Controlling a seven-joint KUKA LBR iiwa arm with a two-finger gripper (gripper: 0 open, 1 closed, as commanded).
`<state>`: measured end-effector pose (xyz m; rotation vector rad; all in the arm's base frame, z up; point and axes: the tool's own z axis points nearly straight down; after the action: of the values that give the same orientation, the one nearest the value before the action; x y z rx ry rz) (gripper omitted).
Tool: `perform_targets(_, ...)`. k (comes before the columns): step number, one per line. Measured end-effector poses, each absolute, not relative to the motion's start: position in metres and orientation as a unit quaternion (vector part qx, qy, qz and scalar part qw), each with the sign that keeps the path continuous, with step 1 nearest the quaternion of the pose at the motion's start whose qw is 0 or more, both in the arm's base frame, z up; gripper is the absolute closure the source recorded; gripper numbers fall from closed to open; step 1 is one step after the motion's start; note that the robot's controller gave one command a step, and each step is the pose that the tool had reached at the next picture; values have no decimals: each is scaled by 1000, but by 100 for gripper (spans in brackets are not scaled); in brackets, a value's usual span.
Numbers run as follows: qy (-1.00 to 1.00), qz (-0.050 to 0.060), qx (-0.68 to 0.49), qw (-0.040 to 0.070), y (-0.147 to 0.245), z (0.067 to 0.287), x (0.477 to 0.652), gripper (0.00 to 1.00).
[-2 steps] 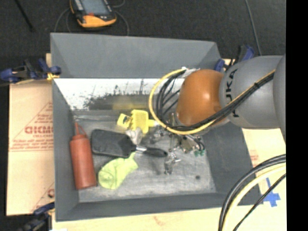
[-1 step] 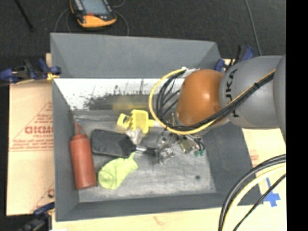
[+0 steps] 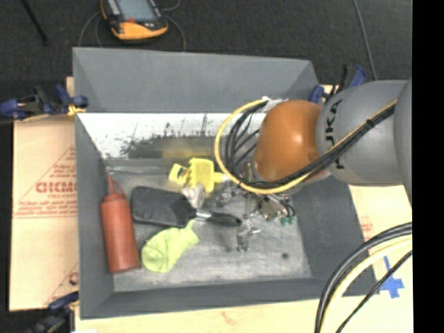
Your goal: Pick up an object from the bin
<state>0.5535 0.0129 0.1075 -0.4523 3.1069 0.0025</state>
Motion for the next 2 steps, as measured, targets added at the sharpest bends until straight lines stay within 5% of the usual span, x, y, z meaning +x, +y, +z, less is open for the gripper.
perform_targets(1, 990, 1, -144, 1, 13, 108, 554, 100)
perform_targets(2, 990, 1, -144, 1, 13, 108, 554, 0)
